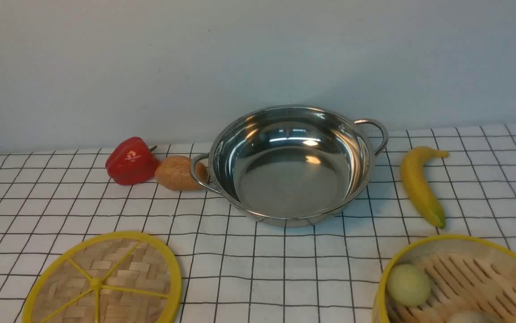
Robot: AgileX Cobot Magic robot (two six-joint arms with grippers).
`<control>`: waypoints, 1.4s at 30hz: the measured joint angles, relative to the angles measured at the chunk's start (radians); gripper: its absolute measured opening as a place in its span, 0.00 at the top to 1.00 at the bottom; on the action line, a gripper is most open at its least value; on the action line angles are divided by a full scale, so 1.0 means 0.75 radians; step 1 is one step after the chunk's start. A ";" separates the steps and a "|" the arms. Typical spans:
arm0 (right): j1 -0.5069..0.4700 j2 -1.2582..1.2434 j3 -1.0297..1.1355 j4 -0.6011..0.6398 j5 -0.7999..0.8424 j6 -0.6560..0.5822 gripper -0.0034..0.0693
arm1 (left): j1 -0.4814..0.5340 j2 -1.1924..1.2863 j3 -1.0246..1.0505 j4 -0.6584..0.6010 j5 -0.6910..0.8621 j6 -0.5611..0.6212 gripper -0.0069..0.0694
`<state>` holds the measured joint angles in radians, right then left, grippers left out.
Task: Place the steamer in the pot on the white tablecloth, and put the lid on the steamer.
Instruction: 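Reach for and grasp the rim of the bamboo steamer holding the buns with the right gripper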
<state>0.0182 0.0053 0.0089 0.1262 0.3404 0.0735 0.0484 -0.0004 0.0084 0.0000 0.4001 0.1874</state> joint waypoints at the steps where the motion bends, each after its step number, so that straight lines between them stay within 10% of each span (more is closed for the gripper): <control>1: 0.000 0.000 0.000 0.000 0.000 0.000 0.62 | 0.000 0.000 0.000 0.000 0.000 0.000 0.59; 30: 0.000 0.000 0.000 -0.005 0.000 -0.001 0.62 | 0.000 0.000 0.000 0.000 0.000 0.000 0.59; 42: 0.000 0.000 0.000 -0.252 -0.084 -0.034 0.62 | 0.000 0.000 0.000 0.000 0.000 0.000 0.59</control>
<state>0.0182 0.0053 0.0089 -0.0630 0.2774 0.0477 0.0484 -0.0004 0.0084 0.0000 0.4001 0.1874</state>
